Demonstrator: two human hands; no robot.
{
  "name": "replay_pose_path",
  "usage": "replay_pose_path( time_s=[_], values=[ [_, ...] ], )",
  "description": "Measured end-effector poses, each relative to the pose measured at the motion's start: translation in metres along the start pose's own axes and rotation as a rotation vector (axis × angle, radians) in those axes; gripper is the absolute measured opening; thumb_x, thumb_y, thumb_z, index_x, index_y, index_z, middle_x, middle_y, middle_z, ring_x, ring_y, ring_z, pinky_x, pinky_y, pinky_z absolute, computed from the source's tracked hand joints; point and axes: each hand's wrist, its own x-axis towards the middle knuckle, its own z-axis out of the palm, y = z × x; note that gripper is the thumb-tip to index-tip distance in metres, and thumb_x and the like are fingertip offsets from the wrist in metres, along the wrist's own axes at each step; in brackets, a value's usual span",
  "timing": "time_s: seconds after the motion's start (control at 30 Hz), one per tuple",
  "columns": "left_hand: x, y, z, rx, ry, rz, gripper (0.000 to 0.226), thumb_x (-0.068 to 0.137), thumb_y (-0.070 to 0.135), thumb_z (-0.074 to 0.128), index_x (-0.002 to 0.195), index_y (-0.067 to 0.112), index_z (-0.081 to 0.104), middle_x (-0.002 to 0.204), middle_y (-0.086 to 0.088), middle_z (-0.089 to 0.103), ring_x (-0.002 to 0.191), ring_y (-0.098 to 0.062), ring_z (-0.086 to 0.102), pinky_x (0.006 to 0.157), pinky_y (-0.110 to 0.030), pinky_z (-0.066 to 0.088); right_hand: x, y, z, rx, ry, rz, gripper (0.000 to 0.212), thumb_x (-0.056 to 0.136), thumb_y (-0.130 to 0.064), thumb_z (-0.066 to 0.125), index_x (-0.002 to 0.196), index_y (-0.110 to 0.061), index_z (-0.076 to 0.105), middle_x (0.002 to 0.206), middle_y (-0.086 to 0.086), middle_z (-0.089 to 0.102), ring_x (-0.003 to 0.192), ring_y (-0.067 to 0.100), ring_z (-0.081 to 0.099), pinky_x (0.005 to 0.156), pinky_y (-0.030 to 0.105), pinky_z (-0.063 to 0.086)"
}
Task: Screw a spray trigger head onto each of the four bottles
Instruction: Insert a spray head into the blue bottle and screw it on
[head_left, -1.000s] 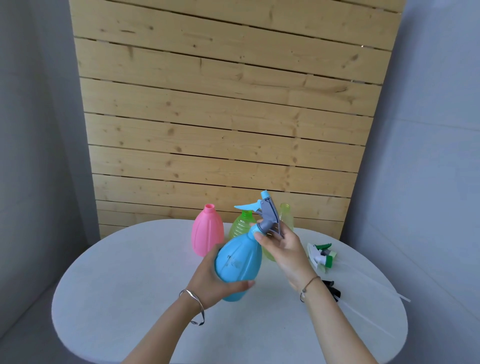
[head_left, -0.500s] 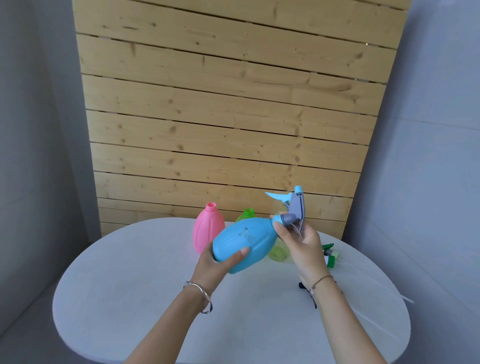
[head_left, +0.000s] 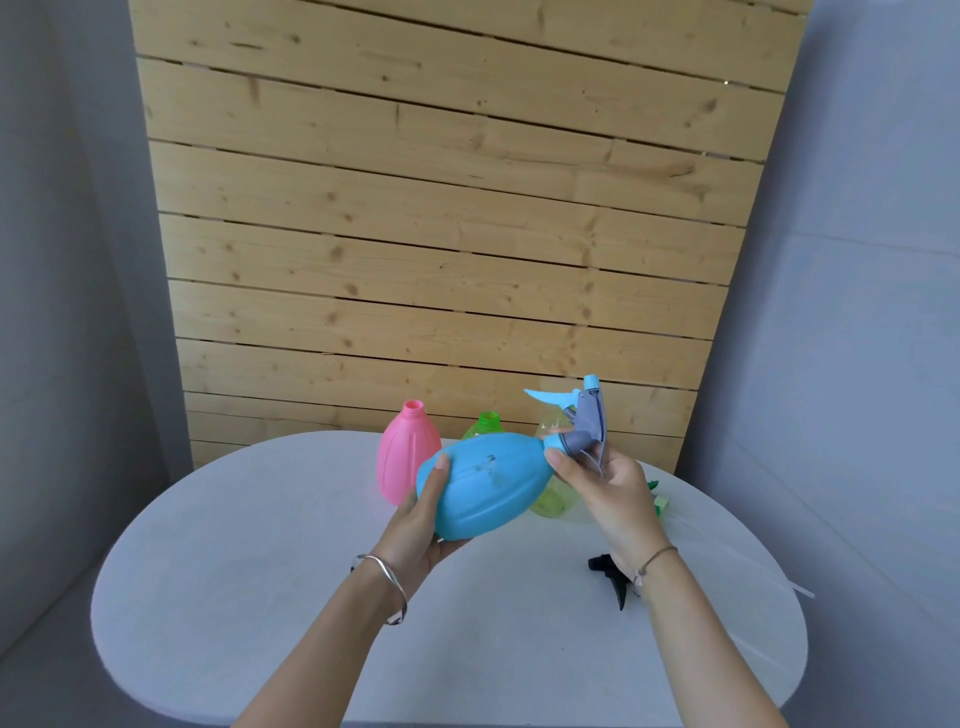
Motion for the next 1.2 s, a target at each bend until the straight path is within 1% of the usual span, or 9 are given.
replay_pose_path(
  time_s=[0.1,0.27,0.47,0.63,0.73,0.83,0.87,1.0,1.2],
  values=[
    [0.0,0.003,0.0,-0.029,-0.076,-0.002,0.071,0.057,0.054,0.074,0.119,0.023,0.059,0.109,-0.003,0.074,0.101,-0.02,0.07,0.074,-0.031,0.06,-0.001,-0.001,-0.001,0.104,0.031,0.033,0.019,0.081,-0.012,0.069,0.1,-0.018,0.069,0.109,0.001,0.072,0.101,0.01,0.066,0.091,0.023,0.052],
    [-0.001,0.005,-0.001,0.072,-0.05,-0.088,0.066,0.053,0.073,0.06,0.109,0.037,0.056,0.113,-0.002,0.067,0.102,-0.023,0.068,0.069,-0.038,0.06,-0.002,-0.002,0.001,0.125,0.04,0.064,0.022,0.083,-0.011,0.067,0.105,-0.013,0.067,0.11,0.002,0.072,0.102,0.013,0.067,0.092,0.024,0.053],
    [-0.002,0.013,-0.006,0.045,-0.095,0.008,0.078,0.056,0.052,0.075,0.127,0.026,0.054,0.118,0.0,0.069,0.106,-0.016,0.067,0.08,-0.029,0.058,-0.002,-0.002,-0.001,0.167,0.083,0.12,0.019,0.084,-0.015,0.067,0.103,-0.011,0.068,0.109,0.005,0.072,0.103,0.017,0.067,0.094,0.029,0.05],
    [-0.005,0.008,0.002,0.103,-0.074,-0.045,0.078,0.053,0.069,0.064,0.124,0.037,0.05,0.12,0.0,0.065,0.107,-0.02,0.065,0.079,-0.039,0.059,-0.003,-0.001,0.004,0.142,0.077,0.114,0.011,0.084,-0.012,0.066,0.095,-0.013,0.069,0.102,0.003,0.073,0.098,0.016,0.067,0.089,0.023,0.053],
    [-0.006,0.008,0.001,0.129,-0.074,0.025,0.081,0.056,0.056,0.073,0.128,0.027,0.049,0.123,-0.002,0.064,0.109,-0.019,0.065,0.079,-0.032,0.059,-0.002,0.0,0.001,0.145,0.098,0.124,0.012,0.084,-0.014,0.067,0.096,-0.012,0.069,0.104,0.005,0.073,0.098,0.016,0.067,0.092,0.026,0.051],
    [-0.007,0.011,-0.001,0.116,-0.161,0.055,0.065,0.071,0.039,0.079,0.127,0.018,0.053,0.115,0.002,0.071,0.106,-0.014,0.067,0.078,-0.022,0.057,-0.002,0.0,-0.001,0.134,0.095,0.133,0.014,0.084,-0.015,0.067,0.098,-0.011,0.069,0.106,0.008,0.072,0.102,0.019,0.066,0.096,0.031,0.049],
    [-0.007,0.009,-0.001,0.132,-0.183,0.049,0.062,0.072,0.04,0.075,0.127,0.021,0.052,0.114,0.004,0.072,0.107,-0.013,0.067,0.078,-0.022,0.056,-0.002,0.001,0.0,0.129,0.09,0.135,0.014,0.084,-0.015,0.067,0.097,-0.012,0.069,0.106,0.008,0.071,0.102,0.02,0.066,0.097,0.033,0.049],
    [-0.01,0.008,0.003,0.165,-0.1,-0.127,0.067,0.057,0.077,0.057,0.111,0.038,0.054,0.112,0.002,0.068,0.105,-0.02,0.066,0.073,-0.037,0.059,-0.002,0.002,0.003,0.108,0.054,0.138,0.019,0.083,-0.014,0.068,0.101,-0.01,0.069,0.11,0.011,0.072,0.107,0.023,0.066,0.098,0.035,0.049],
    [-0.01,0.011,-0.002,0.172,-0.125,0.051,0.069,0.065,0.048,0.079,0.126,0.029,0.052,0.118,0.002,0.068,0.103,-0.013,0.067,0.074,-0.024,0.057,-0.002,0.002,0.001,0.109,0.074,0.15,0.015,0.083,-0.017,0.068,0.098,-0.014,0.069,0.109,0.008,0.071,0.108,0.023,0.065,0.1,0.036,0.048]
  ],
)
